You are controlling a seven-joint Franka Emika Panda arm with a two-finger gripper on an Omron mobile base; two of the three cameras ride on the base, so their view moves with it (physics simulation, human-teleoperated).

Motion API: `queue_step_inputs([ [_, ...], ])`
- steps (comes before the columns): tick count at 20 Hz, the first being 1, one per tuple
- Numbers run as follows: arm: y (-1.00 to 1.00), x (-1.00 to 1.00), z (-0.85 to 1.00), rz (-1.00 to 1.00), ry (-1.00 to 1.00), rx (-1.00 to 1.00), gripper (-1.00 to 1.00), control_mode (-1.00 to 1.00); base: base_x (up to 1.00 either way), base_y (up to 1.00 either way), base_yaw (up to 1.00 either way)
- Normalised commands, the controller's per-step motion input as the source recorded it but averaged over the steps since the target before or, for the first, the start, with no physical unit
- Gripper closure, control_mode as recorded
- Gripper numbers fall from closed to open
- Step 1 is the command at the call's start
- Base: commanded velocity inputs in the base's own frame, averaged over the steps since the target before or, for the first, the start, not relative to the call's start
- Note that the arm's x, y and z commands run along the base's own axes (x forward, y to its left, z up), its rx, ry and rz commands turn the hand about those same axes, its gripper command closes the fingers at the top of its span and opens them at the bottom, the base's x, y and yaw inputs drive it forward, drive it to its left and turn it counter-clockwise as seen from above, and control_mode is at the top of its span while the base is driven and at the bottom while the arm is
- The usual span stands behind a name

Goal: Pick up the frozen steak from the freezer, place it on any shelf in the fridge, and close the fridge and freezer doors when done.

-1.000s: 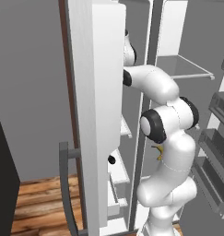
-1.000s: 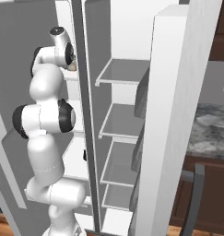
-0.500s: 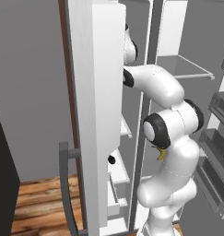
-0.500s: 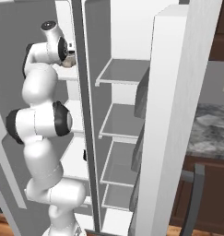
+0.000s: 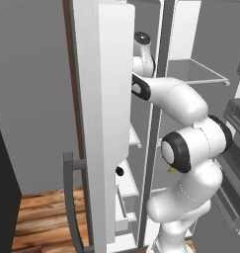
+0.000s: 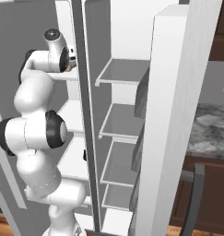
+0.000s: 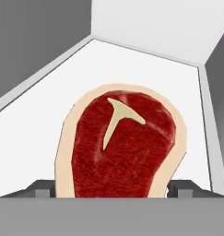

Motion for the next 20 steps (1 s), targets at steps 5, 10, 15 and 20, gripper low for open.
queue_step_inputs([
  [5,-0.07,-0.68,0.33,0.03,-0.08,0.0,1.0,-1.0,0.0,0.0,0.0],
  [10,-0.14,-0.91,0.31,0.0,-0.07,0.0,1.0,-1.0,0.0,0.0,0.0],
  [15,-0.26,-1.0,0.12,0.0,-0.06,0.0,1.0,-1.0,0.0,0.0,0.0],
  [20,-0.6,-1.0,0.01,0.0,-0.09,0.02,1.0,-1.0,0.0,0.0,0.0],
])
